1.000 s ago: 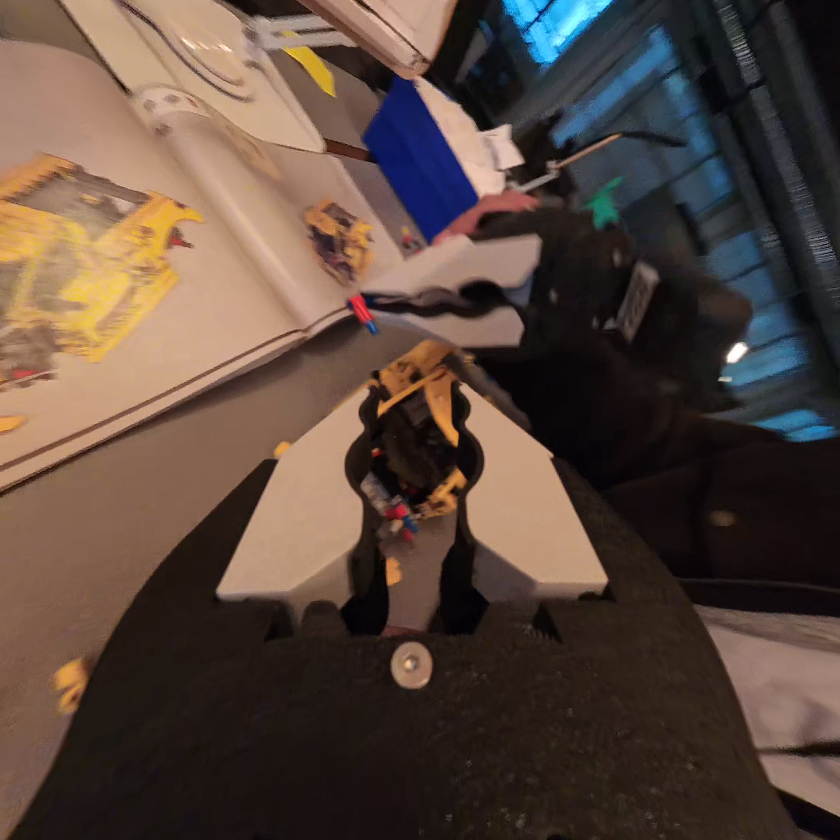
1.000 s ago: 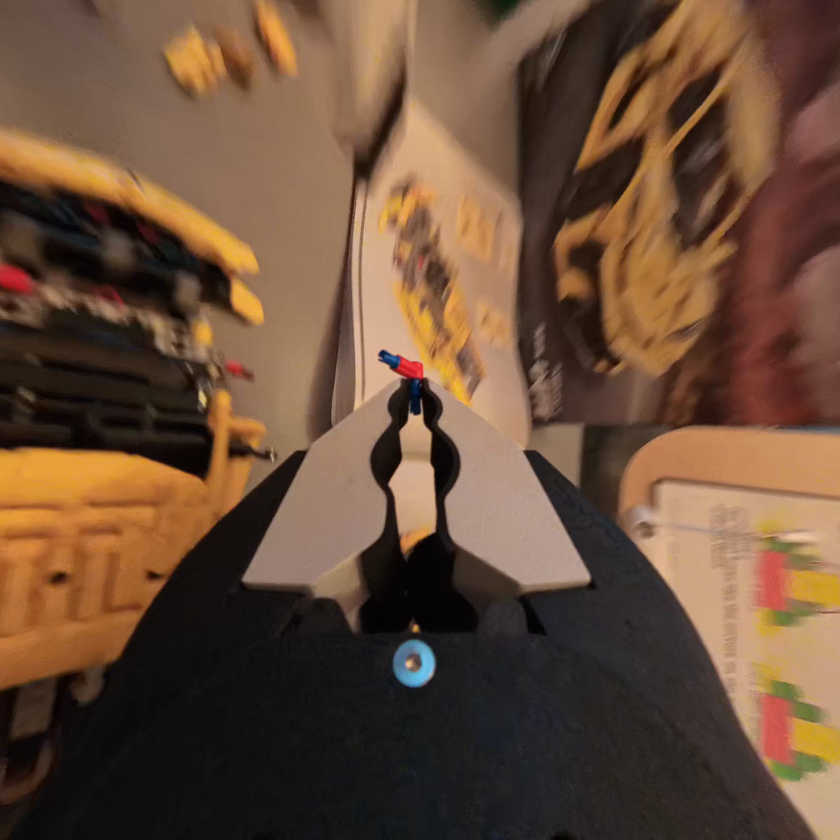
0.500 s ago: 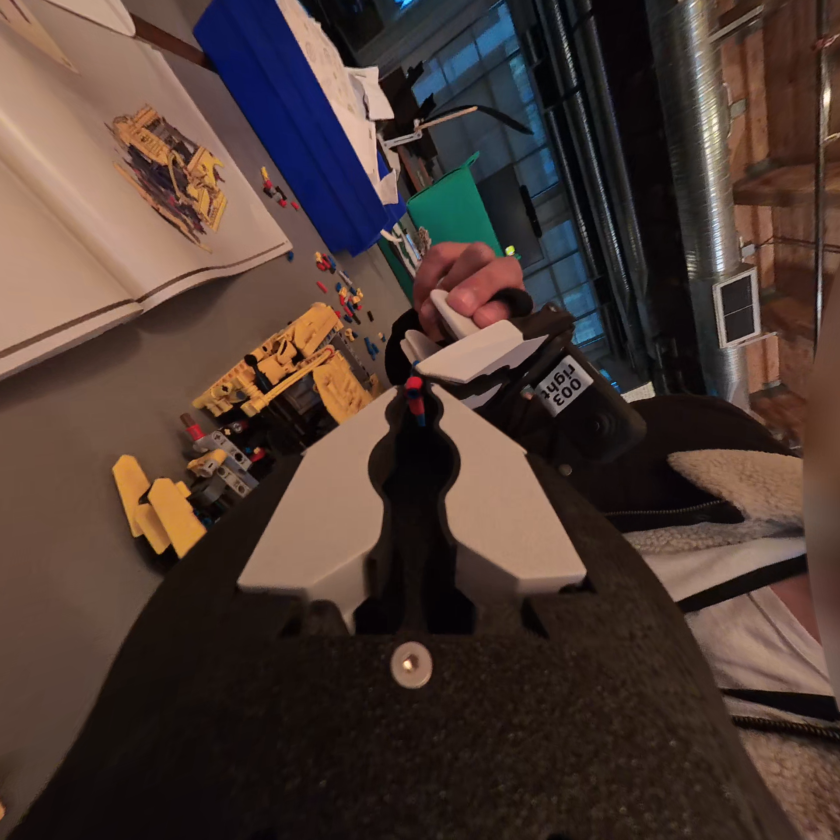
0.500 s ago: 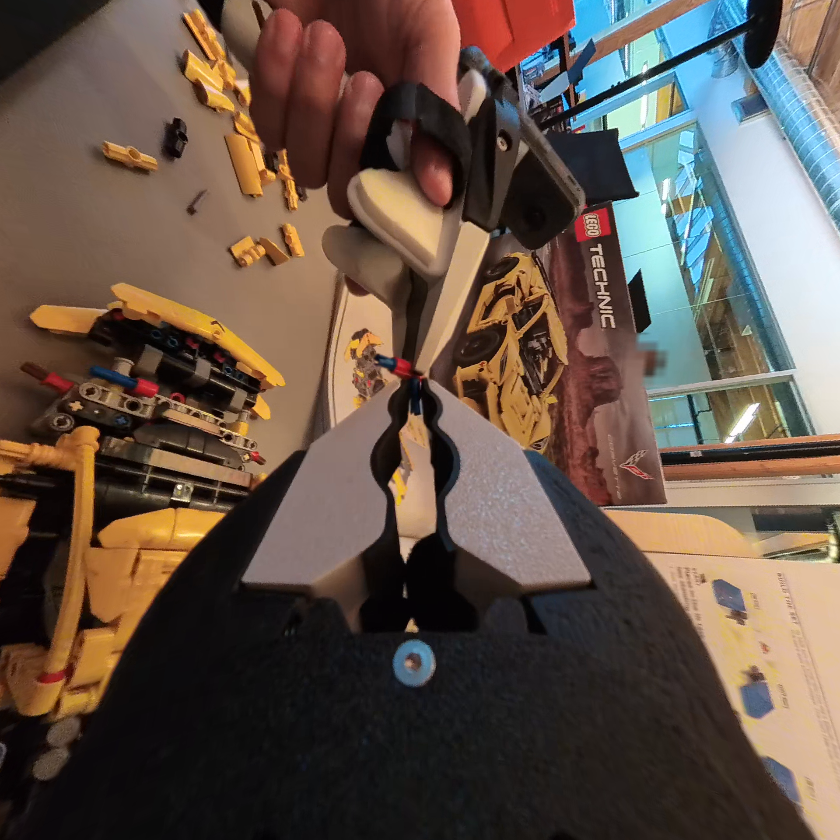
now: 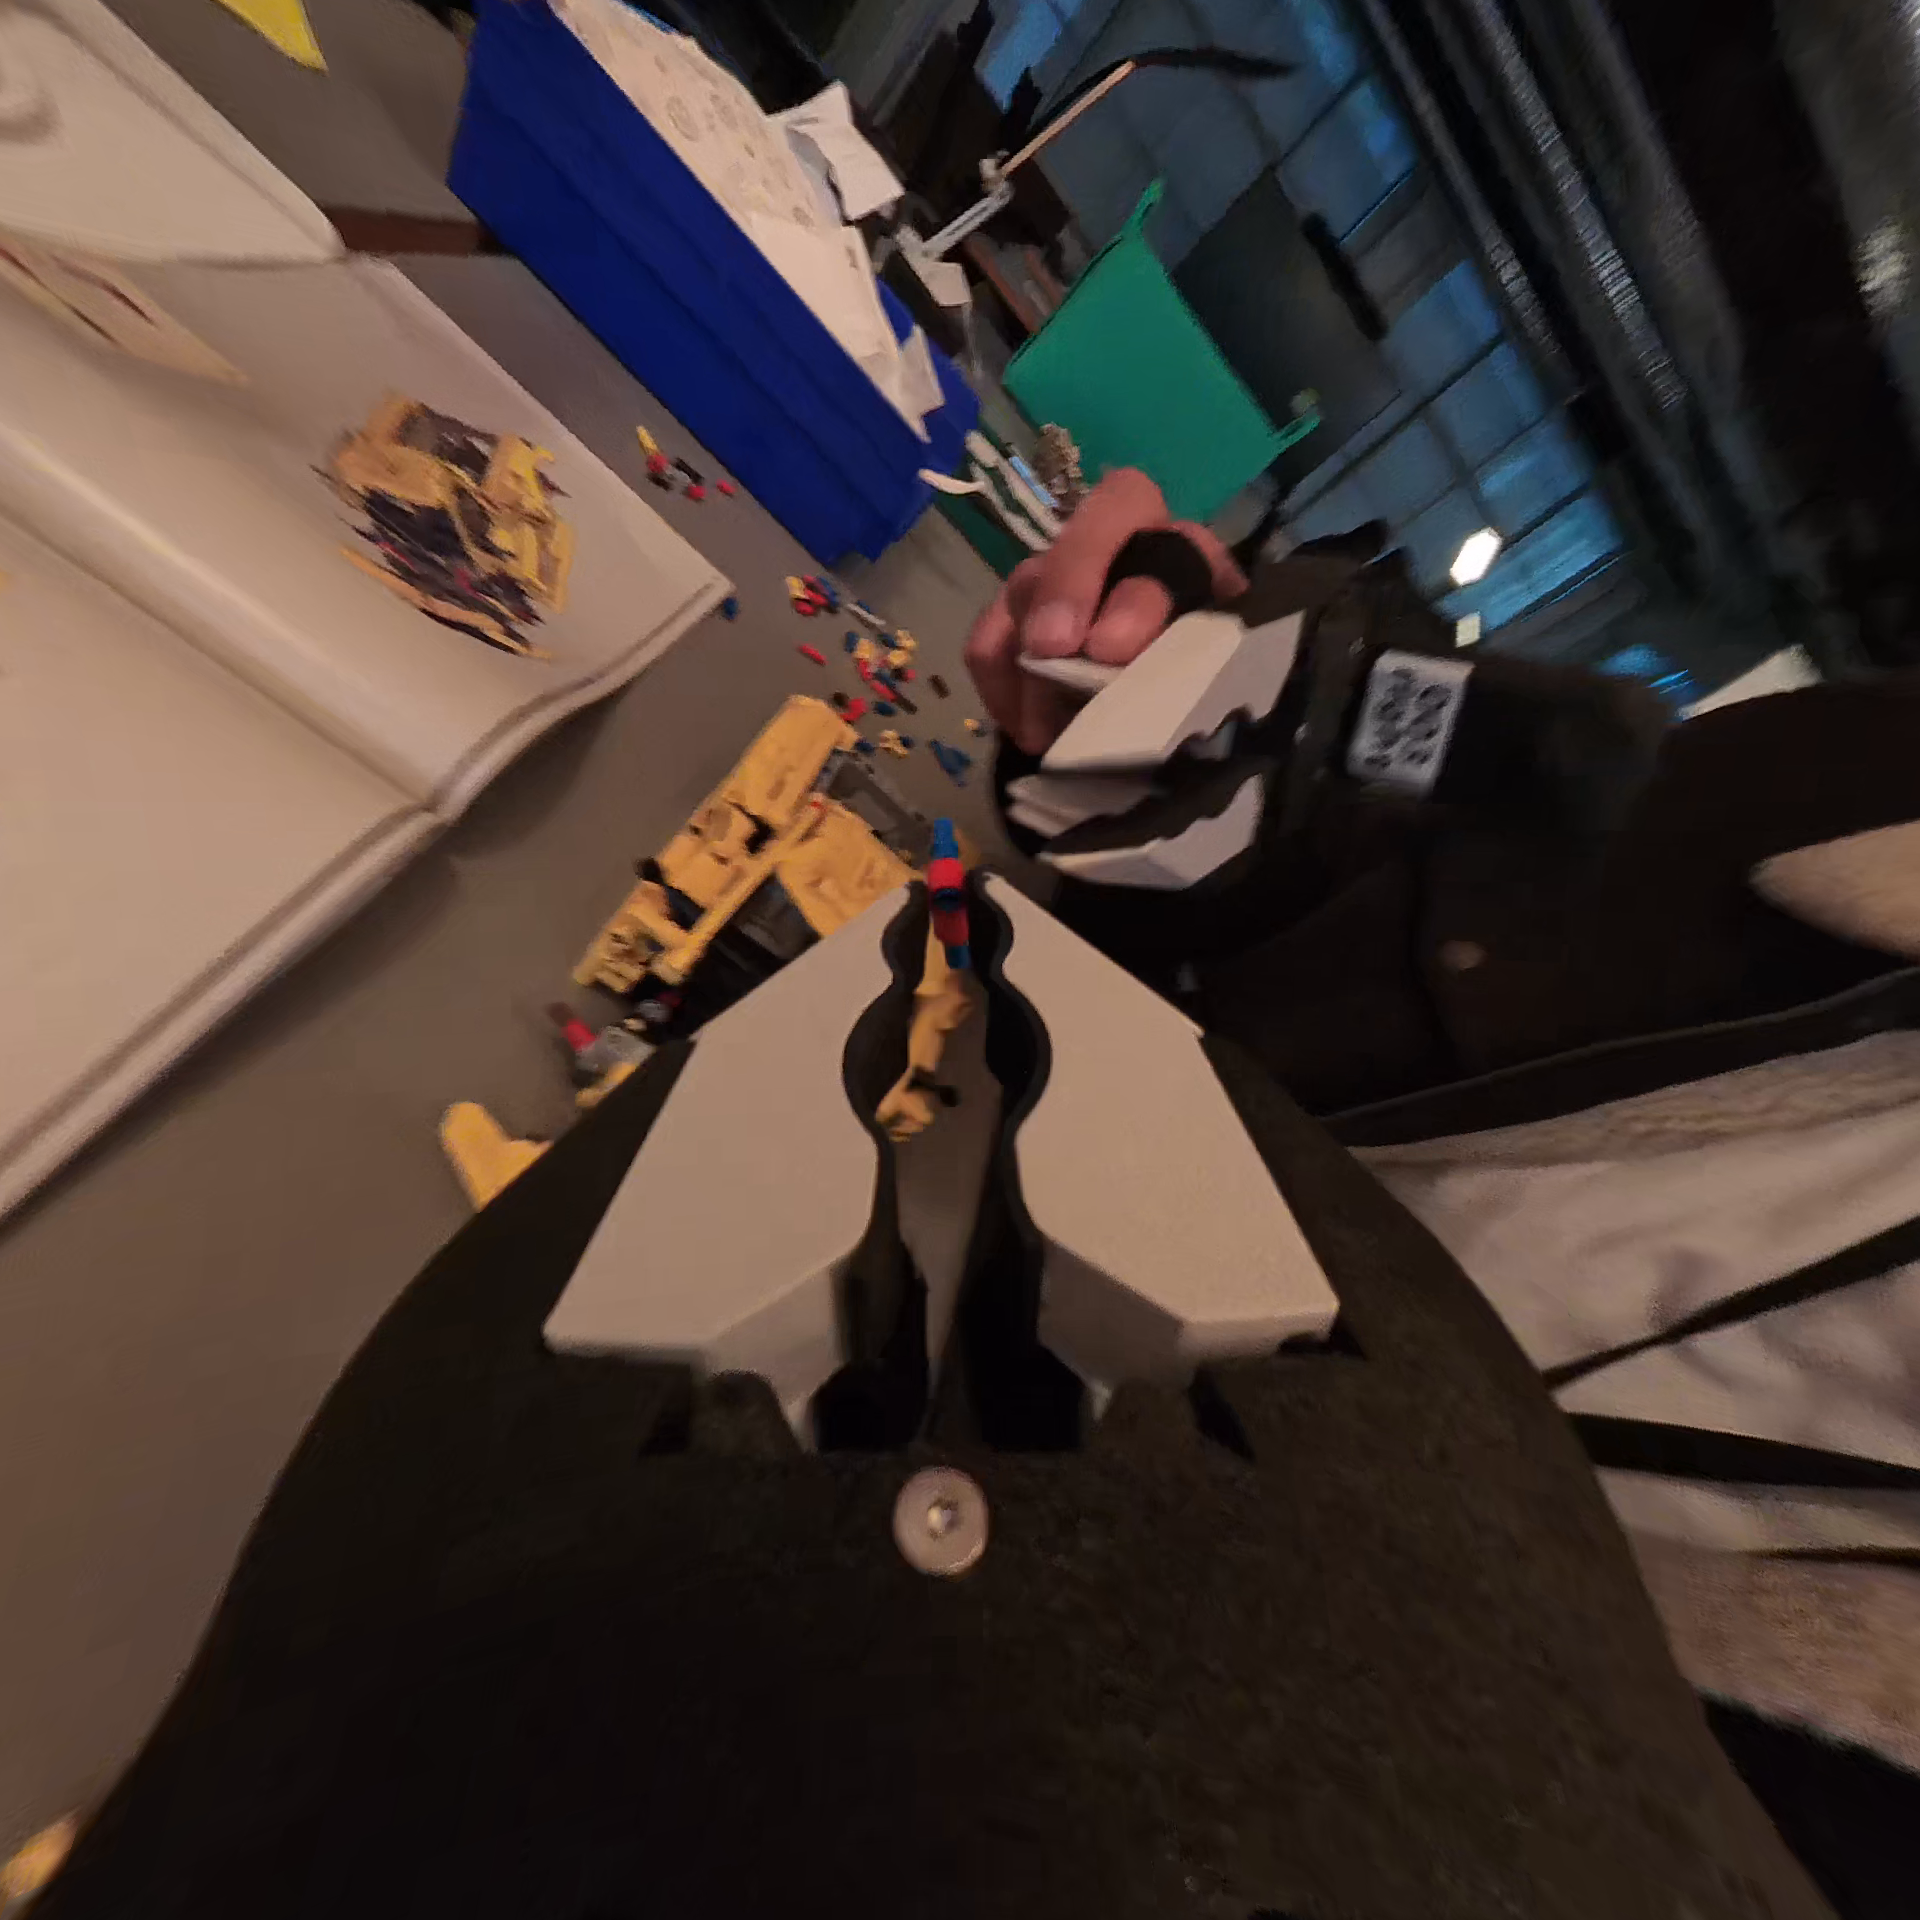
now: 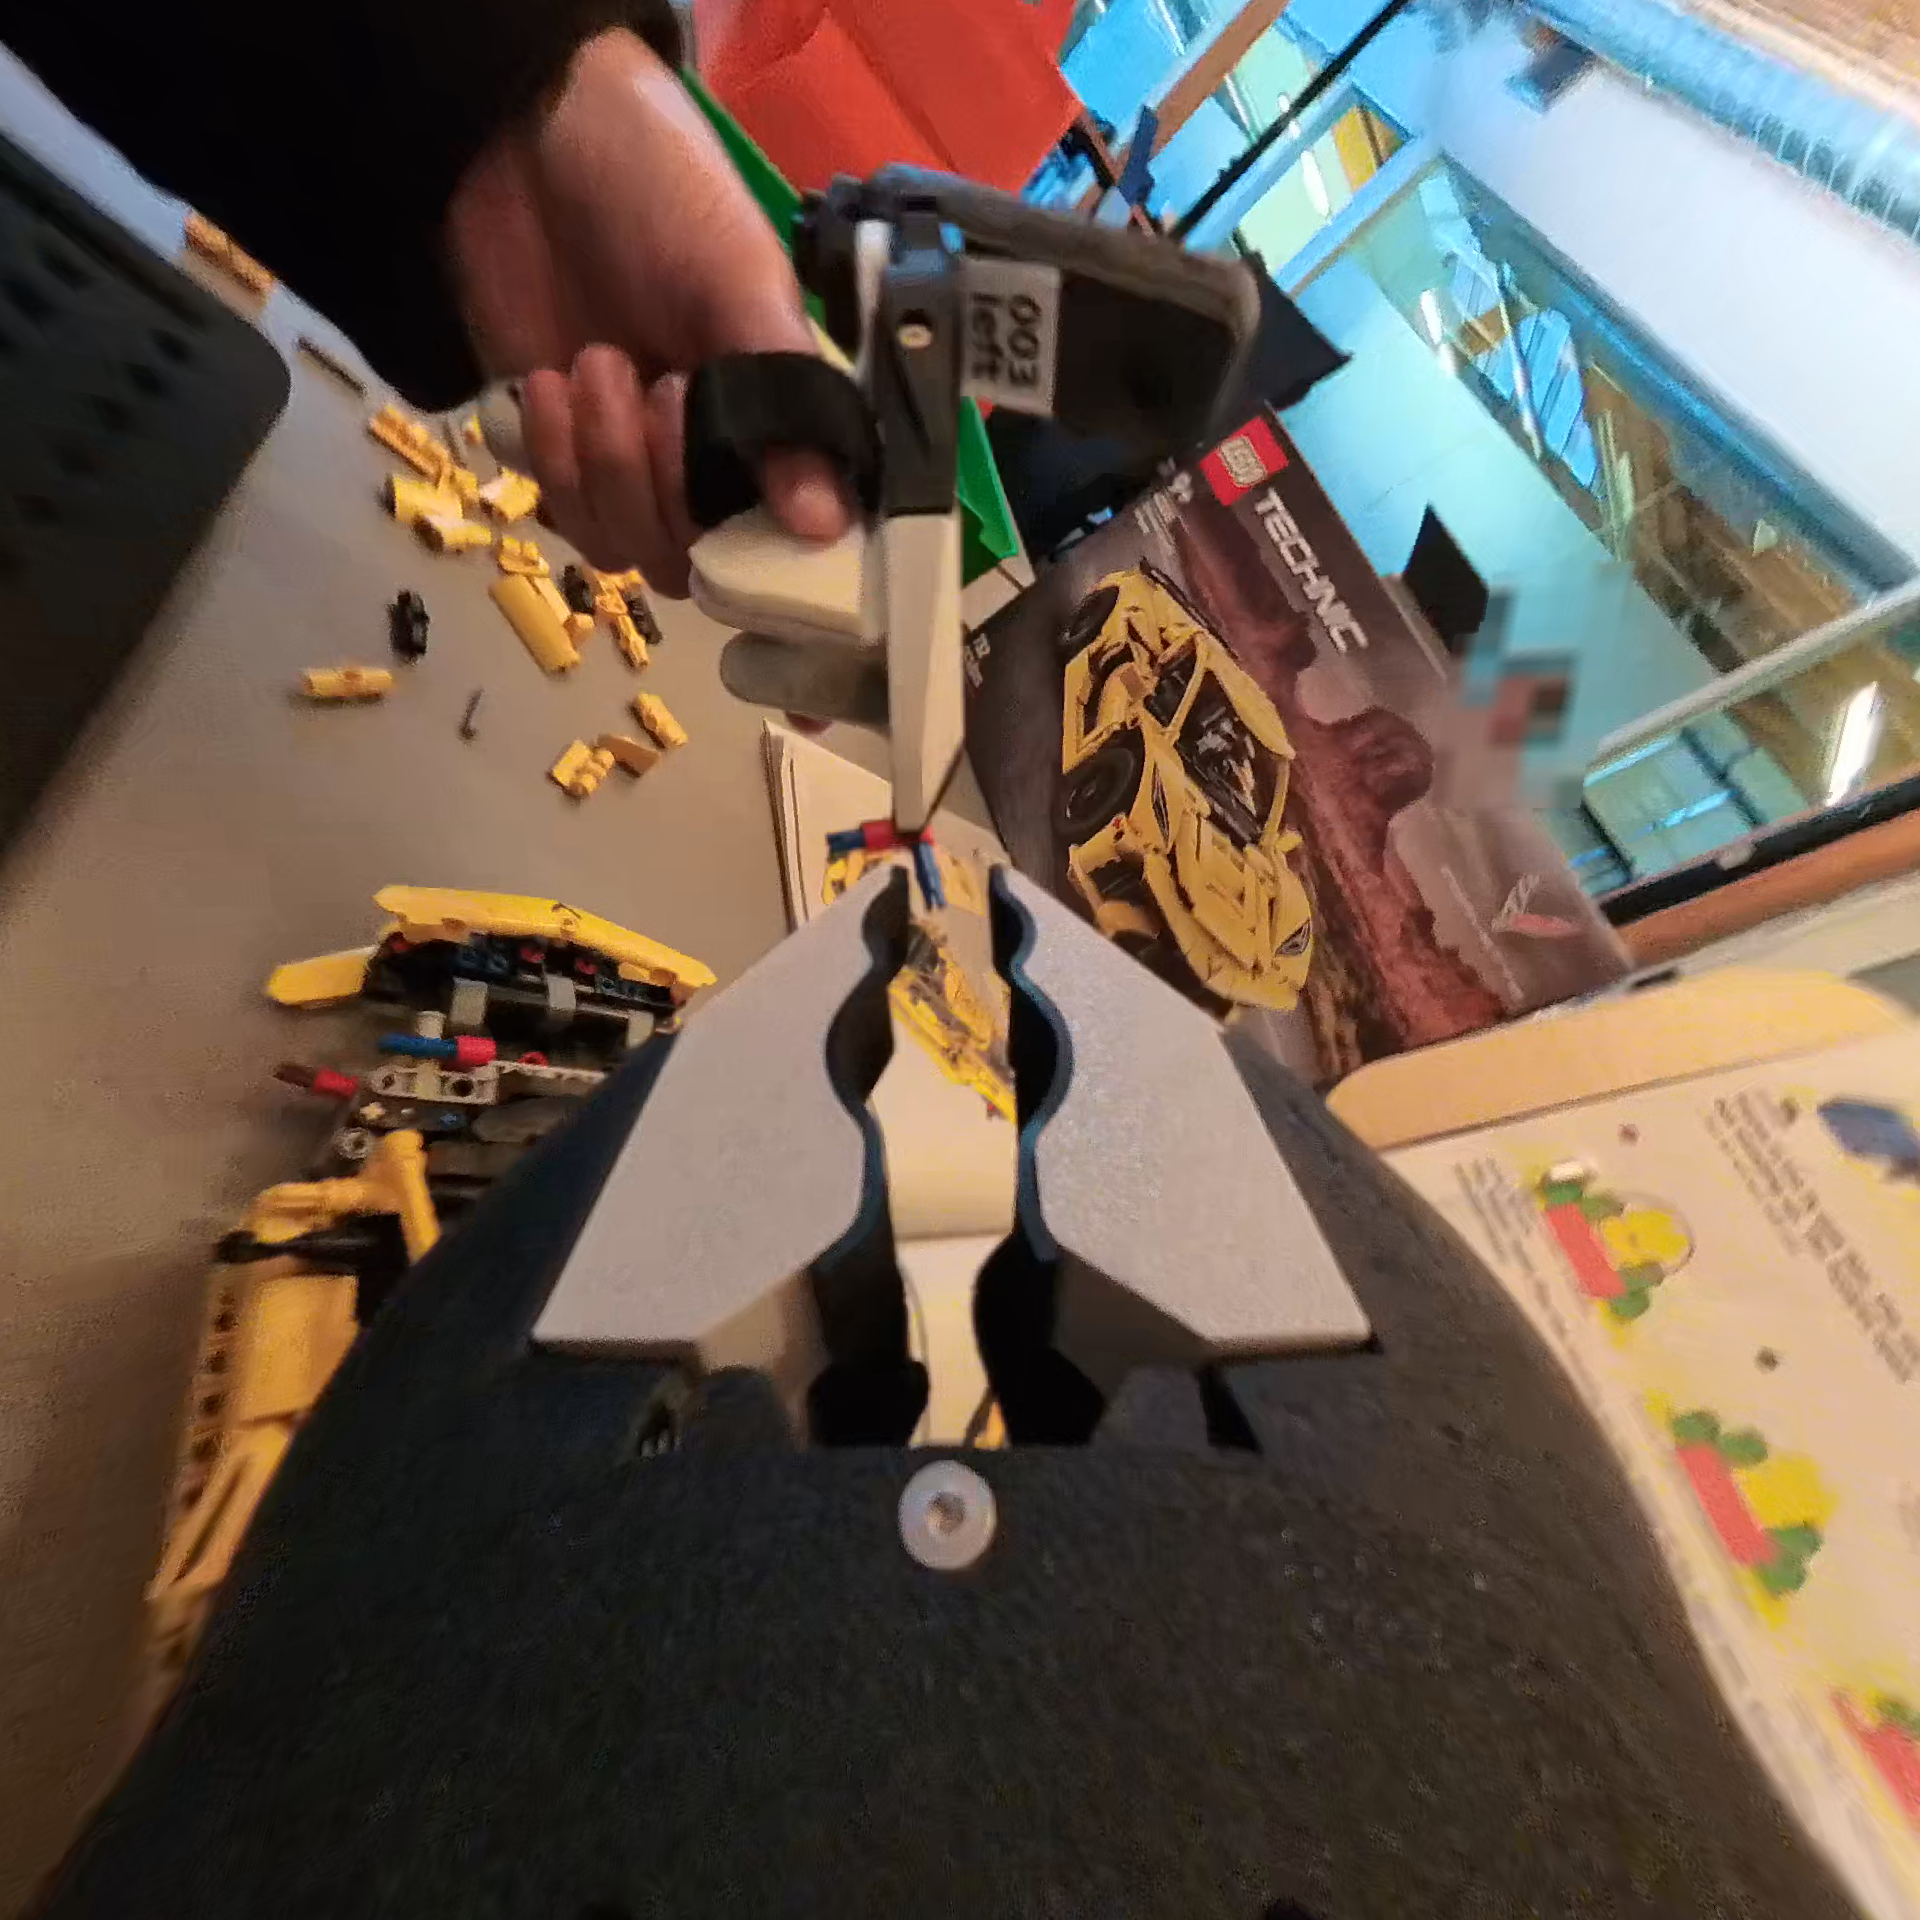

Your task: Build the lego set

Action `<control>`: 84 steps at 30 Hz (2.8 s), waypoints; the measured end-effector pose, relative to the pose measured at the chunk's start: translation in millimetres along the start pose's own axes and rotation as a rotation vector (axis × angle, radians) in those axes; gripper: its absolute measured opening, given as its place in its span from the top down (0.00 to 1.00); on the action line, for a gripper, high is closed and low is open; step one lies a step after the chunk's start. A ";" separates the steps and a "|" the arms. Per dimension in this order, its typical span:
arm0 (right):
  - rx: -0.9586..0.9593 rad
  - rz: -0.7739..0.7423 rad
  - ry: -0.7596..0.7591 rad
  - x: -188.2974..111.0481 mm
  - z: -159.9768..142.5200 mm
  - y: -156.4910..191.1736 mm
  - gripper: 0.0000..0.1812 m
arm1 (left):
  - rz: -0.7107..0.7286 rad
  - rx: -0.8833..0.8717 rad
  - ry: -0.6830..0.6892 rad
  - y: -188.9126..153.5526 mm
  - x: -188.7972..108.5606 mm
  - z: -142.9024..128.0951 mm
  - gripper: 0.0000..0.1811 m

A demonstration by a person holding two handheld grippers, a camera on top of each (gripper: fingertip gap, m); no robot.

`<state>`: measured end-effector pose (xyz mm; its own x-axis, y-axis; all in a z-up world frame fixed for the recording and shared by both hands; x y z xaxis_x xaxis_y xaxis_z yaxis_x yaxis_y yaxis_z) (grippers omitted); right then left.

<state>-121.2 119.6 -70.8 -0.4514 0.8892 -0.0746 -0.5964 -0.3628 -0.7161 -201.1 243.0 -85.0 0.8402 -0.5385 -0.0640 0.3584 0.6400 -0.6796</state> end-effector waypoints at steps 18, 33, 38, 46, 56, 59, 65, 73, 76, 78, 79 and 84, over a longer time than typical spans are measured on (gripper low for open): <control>0.745 -0.339 0.075 -106.3 -59.7 -10.0 0.92 | 0.586 0.551 -0.204 -10.9 18.5 -13.9 0.96; 1.067 0.102 0.165 -32.9 -35.1 -14.3 0.73 | 0.906 1.183 -0.093 -37.7 63.6 -60.8 0.96; 0.982 0.118 0.227 -11.1 -29.2 -9.5 0.76 | 0.976 1.360 0.000 -41.0 66.2 -68.0 0.96; 0.998 0.176 0.231 -2.0 -28.9 -5.6 0.82 | 0.969 1.440 -0.010 -46.5 62.9 -71.2 0.96; 0.934 0.239 0.186 6.9 -25.6 -2.8 0.86 | 0.959 1.469 0.015 -47.3 55.3 -71.6 0.96; 0.911 0.279 0.185 8.8 -27.4 -2.3 0.87 | 0.927 1.485 0.009 -47.2 53.5 -73.7 0.96; 1.104 0.434 0.042 8.0 -30.4 -0.1 0.87 | 0.801 1.405 -0.095 -53.6 45.5 -74.5 0.95; 1.127 0.461 0.030 7.3 -35.8 2.7 0.87 | 0.820 1.456 -0.027 -45.9 45.1 -79.4 0.96; 1.028 0.414 0.066 8.8 -35.6 4.2 0.87 | 0.839 1.452 0.003 -41.9 44.9 -79.5 0.96; 0.977 0.394 0.092 9.9 -33.9 5.2 0.87 | 0.854 1.454 0.022 -40.7 45.0 -79.8 0.96; 0.963 0.393 0.099 10.3 -32.8 5.4 0.87 | 0.857 1.454 0.022 -40.8 44.6 -79.9 0.96; 0.954 0.450 0.136 13.7 -31.5 6.2 0.88 | 0.785 1.369 -0.006 -39.6 37.6 -82.7 0.96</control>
<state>-110.2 138.3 -98.1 -0.7172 0.6208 -0.3164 -0.6932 -0.6821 0.2328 -217.3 152.2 -120.9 0.9863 0.1525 -0.0634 -0.0713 0.7391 0.6698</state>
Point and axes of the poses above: each gripper's, where its closed fingertips meet, x out along the fingers, z out of its top, y = z × x across the jaws, the point moved 7 cm from there along -x, back along the fingers, and after that the axes turned 11 degrees about -y, right-handed, at the moved point
